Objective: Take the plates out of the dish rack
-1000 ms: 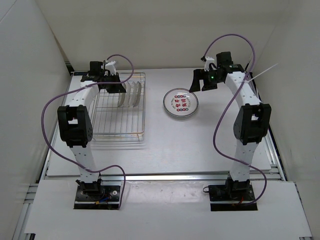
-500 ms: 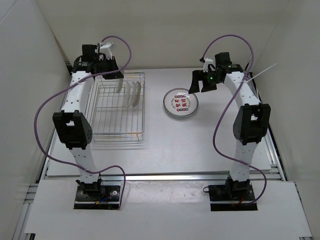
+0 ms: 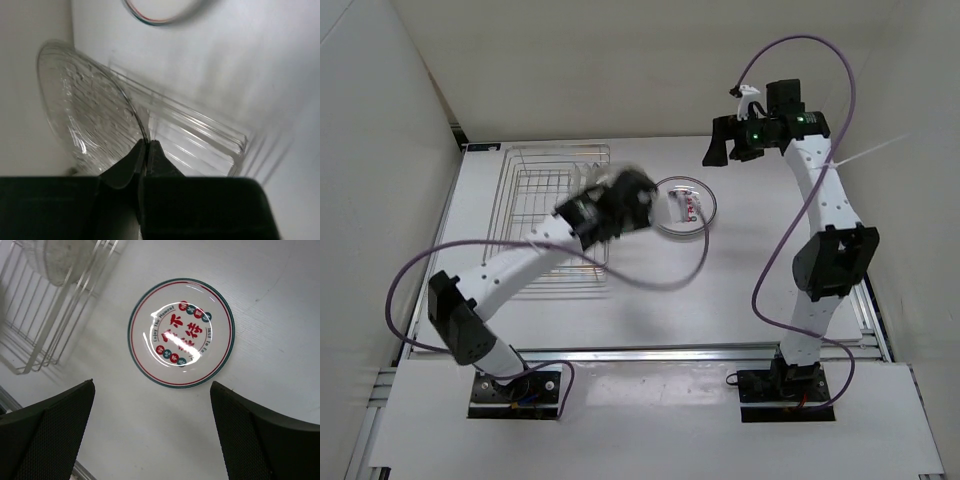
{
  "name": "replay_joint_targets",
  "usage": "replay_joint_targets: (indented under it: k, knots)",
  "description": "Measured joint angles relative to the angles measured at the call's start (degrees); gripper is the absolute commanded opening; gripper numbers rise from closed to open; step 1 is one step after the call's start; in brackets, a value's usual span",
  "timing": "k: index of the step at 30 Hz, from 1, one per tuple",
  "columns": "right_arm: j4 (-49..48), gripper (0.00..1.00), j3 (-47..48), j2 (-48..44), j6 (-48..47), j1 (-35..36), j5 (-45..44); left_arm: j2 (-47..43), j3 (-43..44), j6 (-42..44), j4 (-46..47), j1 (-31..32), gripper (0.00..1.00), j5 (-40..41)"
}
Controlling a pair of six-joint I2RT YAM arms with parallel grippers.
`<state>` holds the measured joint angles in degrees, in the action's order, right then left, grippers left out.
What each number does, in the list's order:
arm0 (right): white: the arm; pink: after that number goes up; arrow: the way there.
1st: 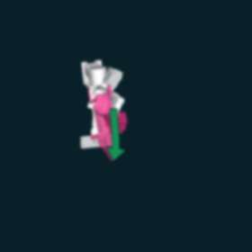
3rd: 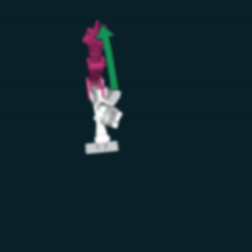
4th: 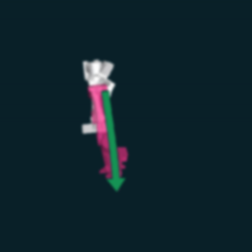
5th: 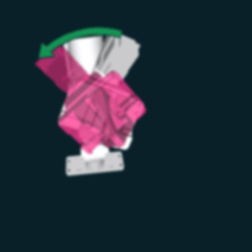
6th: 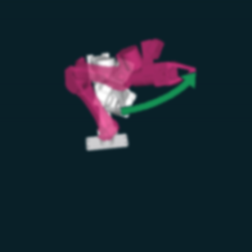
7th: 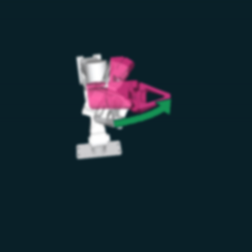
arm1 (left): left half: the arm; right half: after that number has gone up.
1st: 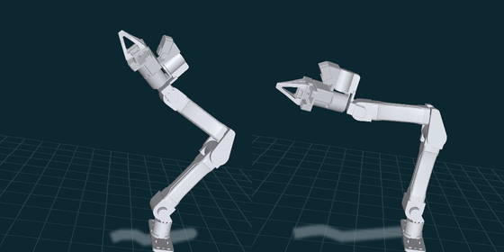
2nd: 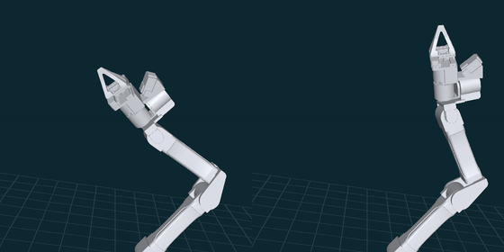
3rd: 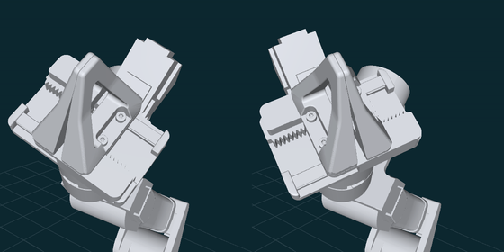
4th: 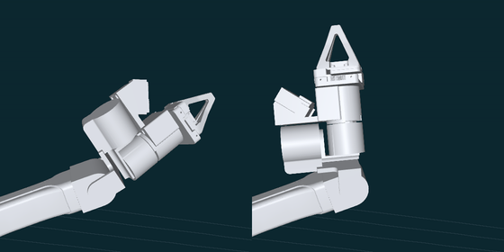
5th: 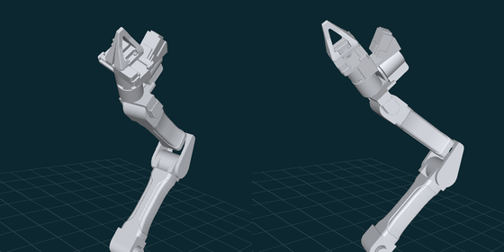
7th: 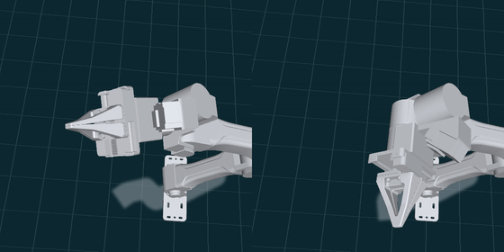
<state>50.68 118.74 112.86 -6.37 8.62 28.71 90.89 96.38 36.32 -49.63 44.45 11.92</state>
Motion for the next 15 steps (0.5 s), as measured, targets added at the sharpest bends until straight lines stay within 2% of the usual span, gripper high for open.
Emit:
replay_joint_targets:
  k: [4,6,10,15]
  knots:
    - [0.4,0.99,-0.2,-8.8,-1.6,1.9,1.0,-5.2,-27.4,21.9,10.5,14.5,0.11,16.3]
    - [0.6,0.99,-0.5,-12.3,-2.8,4.2,1.5,-6.2,-33.9,29.8,14.6,18.3,0.11,20.3]
    - [0.5,0.96,-3.6,-17.5,-6.6,10.3,1.9,-8.6,-37.0,41.2,24.1,24.0,0.11,25.9]
    - [1.8,0.94,-11.5,-18.2,-10.6,13.5,1.5,-12.3,-37.9,48.1,34.6,28.3,0.11,29.1]
